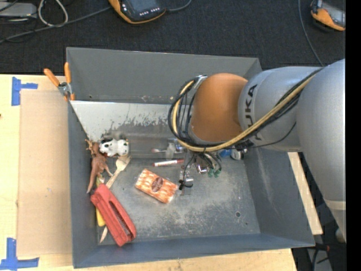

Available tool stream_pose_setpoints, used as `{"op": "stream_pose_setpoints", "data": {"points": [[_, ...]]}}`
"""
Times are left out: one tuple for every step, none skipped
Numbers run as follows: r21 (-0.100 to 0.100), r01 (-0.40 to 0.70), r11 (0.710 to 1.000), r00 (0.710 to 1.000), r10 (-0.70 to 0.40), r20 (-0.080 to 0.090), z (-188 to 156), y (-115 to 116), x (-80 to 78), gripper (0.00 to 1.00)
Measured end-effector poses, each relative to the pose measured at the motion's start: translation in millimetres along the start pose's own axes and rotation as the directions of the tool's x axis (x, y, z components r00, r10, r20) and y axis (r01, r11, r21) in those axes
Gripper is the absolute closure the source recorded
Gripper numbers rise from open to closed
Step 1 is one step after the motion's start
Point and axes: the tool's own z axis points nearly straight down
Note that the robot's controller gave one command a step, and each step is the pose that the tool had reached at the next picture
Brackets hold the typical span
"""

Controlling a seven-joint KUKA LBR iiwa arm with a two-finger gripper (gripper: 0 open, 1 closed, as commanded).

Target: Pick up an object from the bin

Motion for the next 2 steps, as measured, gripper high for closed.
{"op": "stream_pose_setpoints", "data": {"points": [[-0.004,-0.063,0.998,0.998,0.063,-0.012,4,49,12.5,0.0],[0.001,-0.027,1.0,1.0,0.027,-0.004,35,36,27.4,0.0]]}}
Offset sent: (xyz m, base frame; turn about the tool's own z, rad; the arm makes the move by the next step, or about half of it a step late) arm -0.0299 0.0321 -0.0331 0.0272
